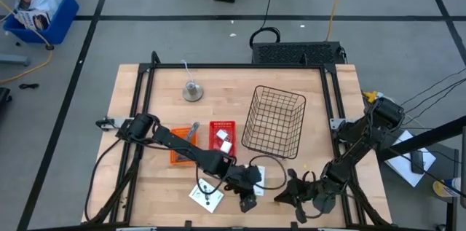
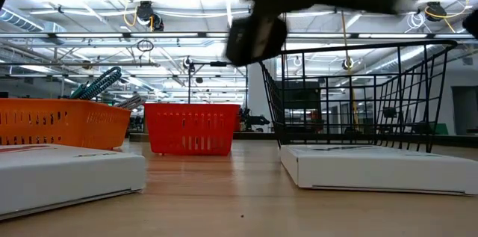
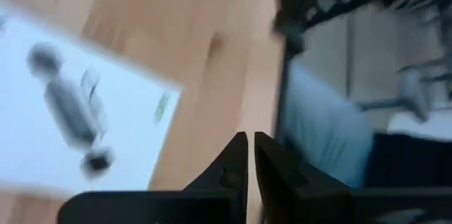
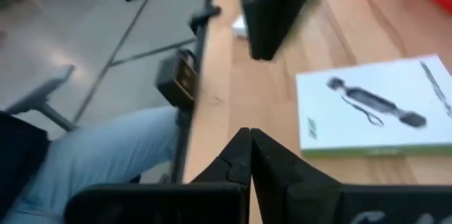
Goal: Pick and place items into bin
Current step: Put the right card reader into the wire basket
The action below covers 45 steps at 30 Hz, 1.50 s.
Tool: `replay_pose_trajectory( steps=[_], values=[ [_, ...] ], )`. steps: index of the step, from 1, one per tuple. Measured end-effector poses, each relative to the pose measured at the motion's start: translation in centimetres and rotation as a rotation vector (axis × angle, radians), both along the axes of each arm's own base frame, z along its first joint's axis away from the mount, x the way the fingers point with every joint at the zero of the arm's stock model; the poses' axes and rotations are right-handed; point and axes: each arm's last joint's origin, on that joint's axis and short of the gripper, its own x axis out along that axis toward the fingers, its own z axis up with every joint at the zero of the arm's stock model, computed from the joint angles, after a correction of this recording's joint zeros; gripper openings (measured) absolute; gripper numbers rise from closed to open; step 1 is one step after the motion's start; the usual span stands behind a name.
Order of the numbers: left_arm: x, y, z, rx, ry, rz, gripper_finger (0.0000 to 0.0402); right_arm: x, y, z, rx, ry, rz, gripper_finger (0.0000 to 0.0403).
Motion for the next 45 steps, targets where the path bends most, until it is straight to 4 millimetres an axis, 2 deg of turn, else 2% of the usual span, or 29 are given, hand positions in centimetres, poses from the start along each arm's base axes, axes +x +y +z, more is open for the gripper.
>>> replay_pose_trajectory(
  steps=[8,13,19,22,28,31,45],
  values=[
    [-2.5,0.1,-1.9,0.208,0.259,0.147,0.003,0.8,-0.1,-3.4,0.005,0.109,-0.061,0.0004],
    [-2.6,0.8,-2.4,0.266,0.292,0.182,0.003,1.8,-0.9,-4.9,-0.012,0.148,-0.123,0.0004],
    [-2.7,1.6,-2.6,0.345,0.301,0.129,0.003,2.5,-2.1,-6.0,-0.059,0.211,-0.152,0.0004],
    [-2.6,2.1,-2.8,0.356,0.311,0.133,0.003,2.7,-2.6,-6.3,-0.086,0.241,-0.166,0.0001],
    [-2.1,2.4,-5.3,0.337,0.327,0.1,0.003,3.6,-3.6,-6.3,-0.094,0.268,-0.173,0.0001],
    [-2.0,2.4,-5.9,0.319,0.335,0.097,0.003,3.9,-3.9,-6.3,-0.095,0.275,-0.165,0.0001],
    [-1.1,1.8,-6.0,0.285,0.225,0.101,0.003,4.9,-3.5,-5.6,-0.09,0.209,-0.082,0.0]
  ],
)
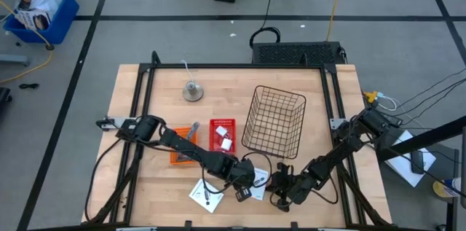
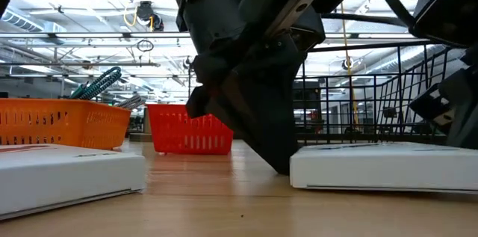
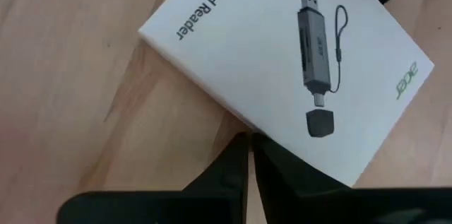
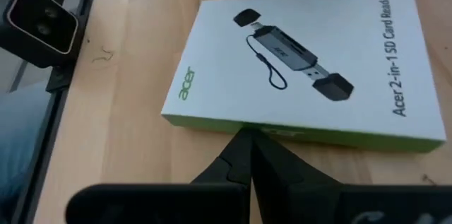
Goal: Pick and place items into bin
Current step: Put the right card reader into the wire basket
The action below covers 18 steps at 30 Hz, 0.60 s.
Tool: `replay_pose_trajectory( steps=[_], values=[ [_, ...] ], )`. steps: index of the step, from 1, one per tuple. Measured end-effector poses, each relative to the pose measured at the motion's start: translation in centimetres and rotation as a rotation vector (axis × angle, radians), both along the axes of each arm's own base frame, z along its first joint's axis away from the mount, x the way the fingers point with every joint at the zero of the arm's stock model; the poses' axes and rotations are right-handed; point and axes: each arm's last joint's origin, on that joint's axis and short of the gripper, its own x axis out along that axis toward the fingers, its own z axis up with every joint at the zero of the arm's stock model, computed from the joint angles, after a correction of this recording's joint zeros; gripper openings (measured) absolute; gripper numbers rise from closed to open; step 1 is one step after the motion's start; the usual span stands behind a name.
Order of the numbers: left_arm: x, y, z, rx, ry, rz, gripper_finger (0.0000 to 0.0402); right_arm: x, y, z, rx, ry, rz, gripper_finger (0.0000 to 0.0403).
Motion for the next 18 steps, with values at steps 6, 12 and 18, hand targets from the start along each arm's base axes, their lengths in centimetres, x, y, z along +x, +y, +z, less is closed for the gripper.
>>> replay_pose_trajectory(
  steps=[6,12,18],
  values=[
    [0.0,-0.8,0.2,0.003,-0.025,-0.003,0.003,0.7,0.8,1.0,0.007,-0.048,0.03,0.0],
    [0.2,-1.4,0.6,0.027,-0.05,-0.002,0.003,1.1,1.1,1.6,0.009,-0.073,0.036,0.0],
    [0.2,-1.5,0.7,0.019,-0.048,0.013,0.003,1.0,1.0,1.5,-0.013,-0.071,0.038,0.0]
  ],
)
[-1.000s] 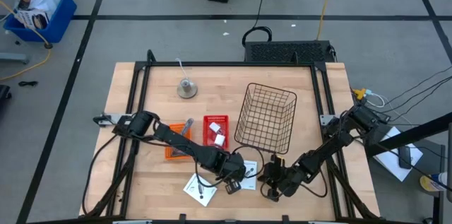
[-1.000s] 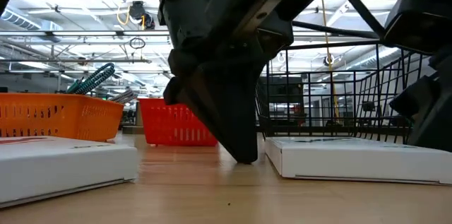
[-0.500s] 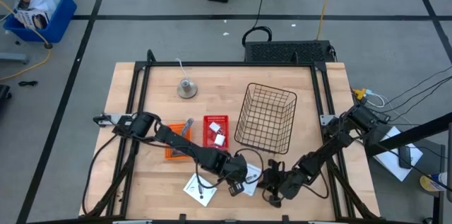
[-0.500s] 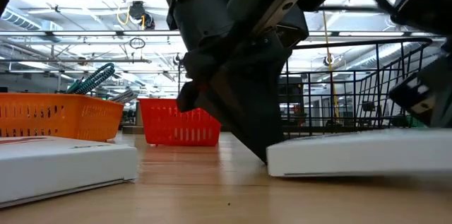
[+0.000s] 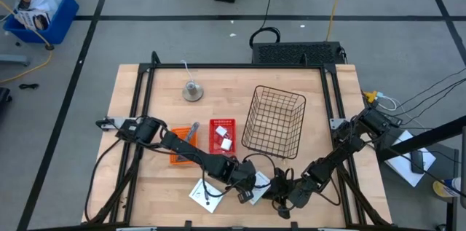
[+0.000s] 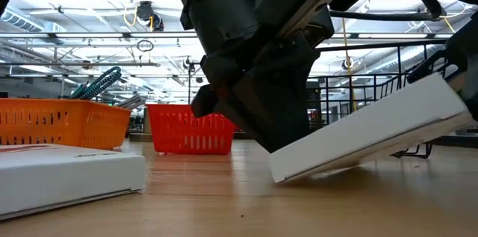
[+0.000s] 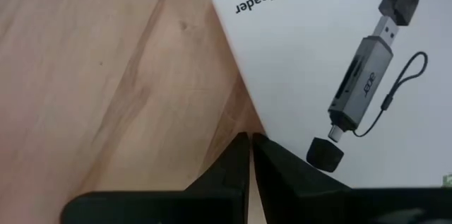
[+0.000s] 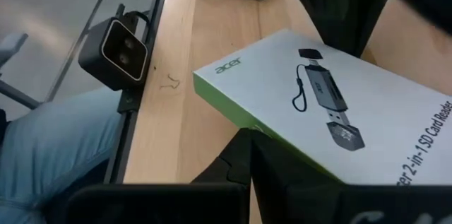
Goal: Pick and place items into bin
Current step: Put the right card reader into the wire basket
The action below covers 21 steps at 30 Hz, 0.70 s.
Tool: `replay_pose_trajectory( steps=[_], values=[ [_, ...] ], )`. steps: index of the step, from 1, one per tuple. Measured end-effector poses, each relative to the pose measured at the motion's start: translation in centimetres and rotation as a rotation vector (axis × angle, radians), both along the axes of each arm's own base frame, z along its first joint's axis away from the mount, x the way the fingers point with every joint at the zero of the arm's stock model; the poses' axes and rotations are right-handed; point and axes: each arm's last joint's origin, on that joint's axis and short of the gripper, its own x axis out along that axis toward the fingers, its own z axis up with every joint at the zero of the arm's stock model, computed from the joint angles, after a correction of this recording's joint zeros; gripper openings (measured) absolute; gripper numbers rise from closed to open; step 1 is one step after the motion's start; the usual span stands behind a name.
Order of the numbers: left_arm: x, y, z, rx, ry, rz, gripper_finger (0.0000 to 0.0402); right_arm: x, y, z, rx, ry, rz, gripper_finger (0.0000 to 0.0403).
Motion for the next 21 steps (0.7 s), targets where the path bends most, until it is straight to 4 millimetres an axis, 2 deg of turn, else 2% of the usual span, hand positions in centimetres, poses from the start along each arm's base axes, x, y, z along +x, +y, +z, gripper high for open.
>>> replay_pose_trajectory(
  steps=[9,13,18,21],
  values=[
    [0.0,-0.1,0.1,-0.013,0.003,0.007,0.003,0.2,-0.2,0.0,-0.083,-0.019,0.035,0.0],
    [0.1,-0.1,0.1,-0.019,-0.004,0.003,0.003,0.7,-0.1,0.6,-0.114,-0.101,0.057,0.0],
    [0.5,-0.8,1.6,-0.093,-0.083,-0.036,0.003,1.3,-0.5,1.1,-0.152,-0.171,0.03,0.0],
    [0.7,-0.8,1.3,-0.097,-0.096,-0.043,0.003,1.3,-0.7,0.9,-0.144,-0.147,0.038,0.0]
  ],
)
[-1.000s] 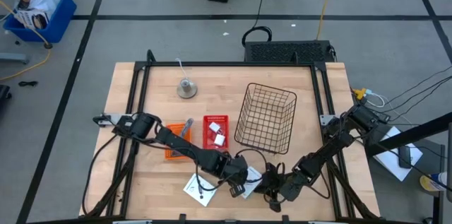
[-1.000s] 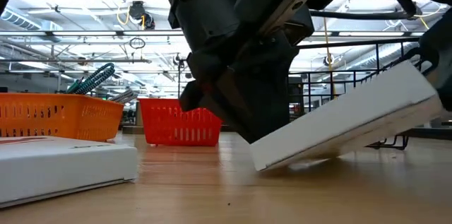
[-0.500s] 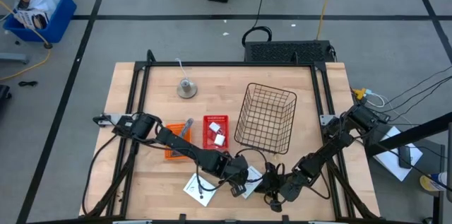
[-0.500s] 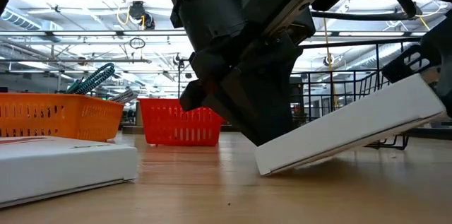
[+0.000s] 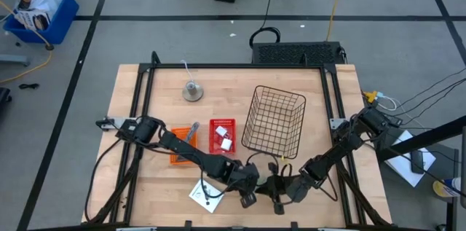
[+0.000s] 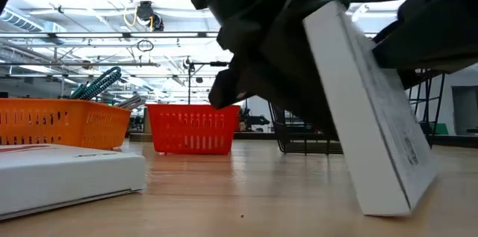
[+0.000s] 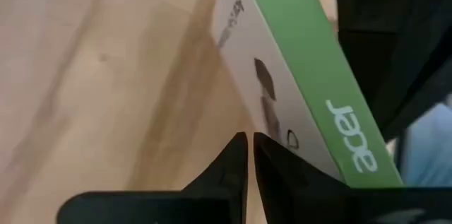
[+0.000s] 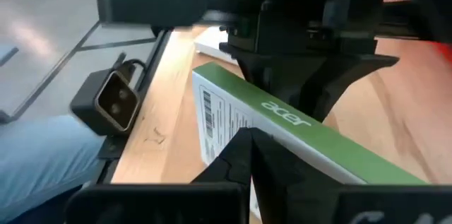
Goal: Pick and place items into bin
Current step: Put the right card reader into the wire basket
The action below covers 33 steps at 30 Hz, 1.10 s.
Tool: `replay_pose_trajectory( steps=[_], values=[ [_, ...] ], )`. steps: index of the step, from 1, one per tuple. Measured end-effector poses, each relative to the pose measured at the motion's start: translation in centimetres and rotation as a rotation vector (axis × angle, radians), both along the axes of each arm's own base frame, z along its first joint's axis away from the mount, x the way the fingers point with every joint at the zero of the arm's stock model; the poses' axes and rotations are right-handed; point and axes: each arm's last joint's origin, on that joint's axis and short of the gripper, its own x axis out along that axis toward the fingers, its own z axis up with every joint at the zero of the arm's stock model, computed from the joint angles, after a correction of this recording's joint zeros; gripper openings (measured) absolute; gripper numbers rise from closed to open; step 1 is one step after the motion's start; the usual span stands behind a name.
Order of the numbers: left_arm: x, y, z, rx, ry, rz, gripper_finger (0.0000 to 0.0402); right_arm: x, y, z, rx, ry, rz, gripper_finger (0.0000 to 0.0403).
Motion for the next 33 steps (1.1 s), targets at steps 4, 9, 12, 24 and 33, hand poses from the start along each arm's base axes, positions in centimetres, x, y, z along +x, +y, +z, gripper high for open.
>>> replay_pose_trajectory(
  steps=[4,9,12,24,33],
  values=[
    [0.0,0.09,-0.04,0.01,-0.001,0.008,0.003,-0.05,-0.06,-0.11,0.0,0.015,-0.007,0.0],
    [0.07,0.07,0.01,0.008,-0.01,0.01,0.0031,-0.12,0.09,-0.16,0.029,0.031,0.027,0.0],
    [0.11,0.05,0.03,0.006,-0.015,0.01,0.0031,-0.15,0.22,-0.2,0.059,0.047,0.064,0.0],
    [0.2,-0.16,0.03,-0.011,-0.026,0.002,0.0031,-0.25,0.64,0.04,0.084,0.029,0.101,0.0061],
    [0.36,-0.4,0.01,-0.019,-0.057,-0.01,0.003,-0.35,0.66,-0.03,0.077,0.042,0.107,0.0105]
  ],
)
